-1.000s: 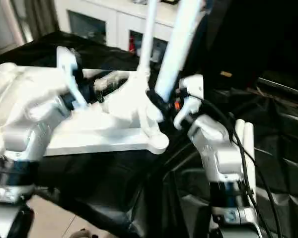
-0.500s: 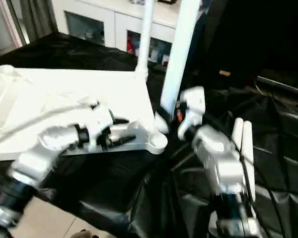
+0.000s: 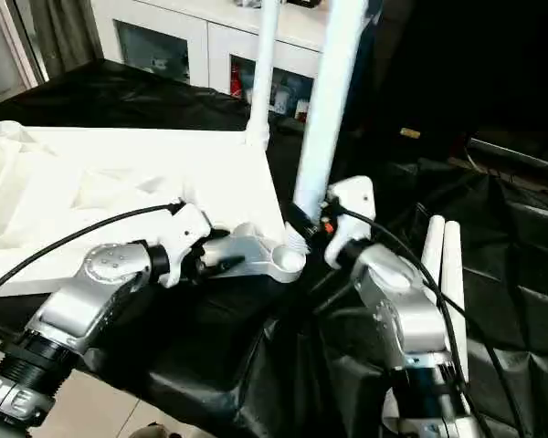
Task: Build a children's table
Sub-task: Insert table leg to table base
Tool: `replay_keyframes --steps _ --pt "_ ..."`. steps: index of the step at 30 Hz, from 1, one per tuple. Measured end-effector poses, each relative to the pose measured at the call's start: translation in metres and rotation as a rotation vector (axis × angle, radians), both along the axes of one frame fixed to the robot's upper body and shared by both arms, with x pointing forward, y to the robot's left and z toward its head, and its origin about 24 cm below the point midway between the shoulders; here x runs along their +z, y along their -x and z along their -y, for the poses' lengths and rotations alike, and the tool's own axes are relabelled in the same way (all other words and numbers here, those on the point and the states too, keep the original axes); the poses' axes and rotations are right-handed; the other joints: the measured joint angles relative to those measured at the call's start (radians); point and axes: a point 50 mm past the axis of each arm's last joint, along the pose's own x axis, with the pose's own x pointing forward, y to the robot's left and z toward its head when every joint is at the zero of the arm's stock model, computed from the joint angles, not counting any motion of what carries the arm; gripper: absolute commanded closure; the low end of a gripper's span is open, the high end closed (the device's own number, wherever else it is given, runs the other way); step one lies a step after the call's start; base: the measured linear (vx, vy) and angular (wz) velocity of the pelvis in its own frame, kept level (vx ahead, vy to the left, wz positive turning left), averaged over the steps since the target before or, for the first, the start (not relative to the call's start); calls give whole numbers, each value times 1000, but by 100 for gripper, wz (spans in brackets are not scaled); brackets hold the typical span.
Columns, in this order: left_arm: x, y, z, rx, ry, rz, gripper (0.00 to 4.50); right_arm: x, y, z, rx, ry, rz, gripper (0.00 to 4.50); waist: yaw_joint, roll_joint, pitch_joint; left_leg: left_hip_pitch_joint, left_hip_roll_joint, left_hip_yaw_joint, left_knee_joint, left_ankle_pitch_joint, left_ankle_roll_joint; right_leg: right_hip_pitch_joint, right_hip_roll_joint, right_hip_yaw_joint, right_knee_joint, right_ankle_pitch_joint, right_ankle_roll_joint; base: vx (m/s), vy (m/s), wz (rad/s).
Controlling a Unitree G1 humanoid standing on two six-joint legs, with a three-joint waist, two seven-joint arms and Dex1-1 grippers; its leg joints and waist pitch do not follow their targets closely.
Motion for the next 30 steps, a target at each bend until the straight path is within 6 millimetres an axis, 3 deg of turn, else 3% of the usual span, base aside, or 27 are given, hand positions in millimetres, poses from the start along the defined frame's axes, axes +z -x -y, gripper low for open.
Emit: replay_keyframes --steps 6,12,17,25,30 --pt "13 -2 -6 -141 -94 56 158 2 0 -8 70 10 -4 261 0 9 1 0 0 0 0 0 0 0 0 0 1 0 0 0 0 0" --pt "1 -9 -24 -93 -186 60 158 -7 0 -15 92 3 -32 261 2 6 1 0 0 0 0 0 0 0 0 0 1 0 0 0 0 0" --pt "9 -17 -25 -109 -173 71 158 -16 3 -27 149 20 -64 261 9 4 1 -1 0 0 0 0 0 -1 0 0 0 0 0 0 0 0" --pt "2 -16 -9 -191 -129 -19 158 -7 2 -13 143 70 -43 261 21 22 4 0 0 1 0 0 0 0 -1 1 1 0 -1 0 0 0" --pt "2 -20 -4 -212 -137 -18 158 -2 -1 0 73 60 -23 261 23 24 4 0 0 1 0 1 0 0 -1 0 2 0 -1 0 0 0"
